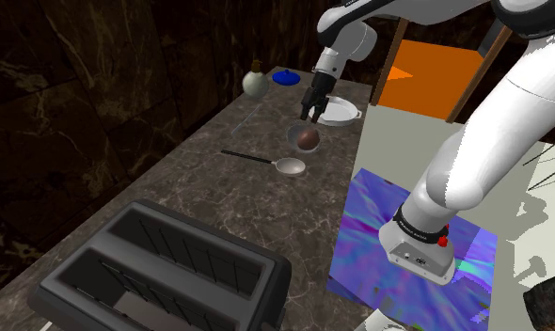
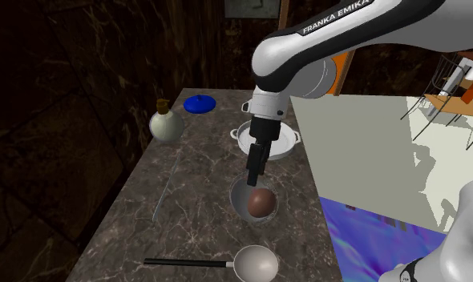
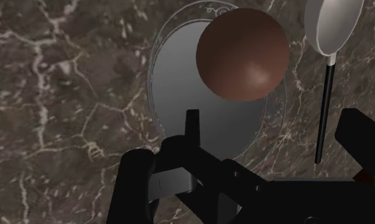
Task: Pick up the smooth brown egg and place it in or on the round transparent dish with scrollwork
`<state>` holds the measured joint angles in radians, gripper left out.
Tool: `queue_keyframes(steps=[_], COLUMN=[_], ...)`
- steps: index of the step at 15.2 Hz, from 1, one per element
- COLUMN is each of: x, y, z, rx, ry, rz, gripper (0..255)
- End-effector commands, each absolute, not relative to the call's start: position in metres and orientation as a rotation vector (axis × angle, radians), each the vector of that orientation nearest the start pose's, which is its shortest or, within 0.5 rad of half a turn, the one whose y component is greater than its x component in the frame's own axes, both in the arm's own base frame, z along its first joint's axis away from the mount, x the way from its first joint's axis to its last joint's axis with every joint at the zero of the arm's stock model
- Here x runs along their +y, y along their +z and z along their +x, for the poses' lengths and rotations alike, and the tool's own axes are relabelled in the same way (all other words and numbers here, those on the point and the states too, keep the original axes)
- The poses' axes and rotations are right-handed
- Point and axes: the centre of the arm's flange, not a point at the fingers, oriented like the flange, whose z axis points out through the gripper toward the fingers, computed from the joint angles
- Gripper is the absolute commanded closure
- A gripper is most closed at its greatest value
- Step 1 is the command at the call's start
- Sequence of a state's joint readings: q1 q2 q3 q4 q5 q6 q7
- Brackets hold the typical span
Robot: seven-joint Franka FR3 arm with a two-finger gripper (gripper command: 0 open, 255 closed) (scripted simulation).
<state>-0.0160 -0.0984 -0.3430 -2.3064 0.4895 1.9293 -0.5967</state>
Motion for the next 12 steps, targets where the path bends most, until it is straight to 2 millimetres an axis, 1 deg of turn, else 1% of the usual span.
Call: queue_keyframes(steps=[1, 4, 12], x=[-0.142, -0.160, -0.160], y=[0.383, 0.414, 0.414], z=[0.451, 0.452, 0.452], rx=[-0.003, -0.003, -0.003], ry=[0.051, 0.051, 0.051], rz=[-2.601, -2.601, -2.601], gripper=[0, 0, 0])
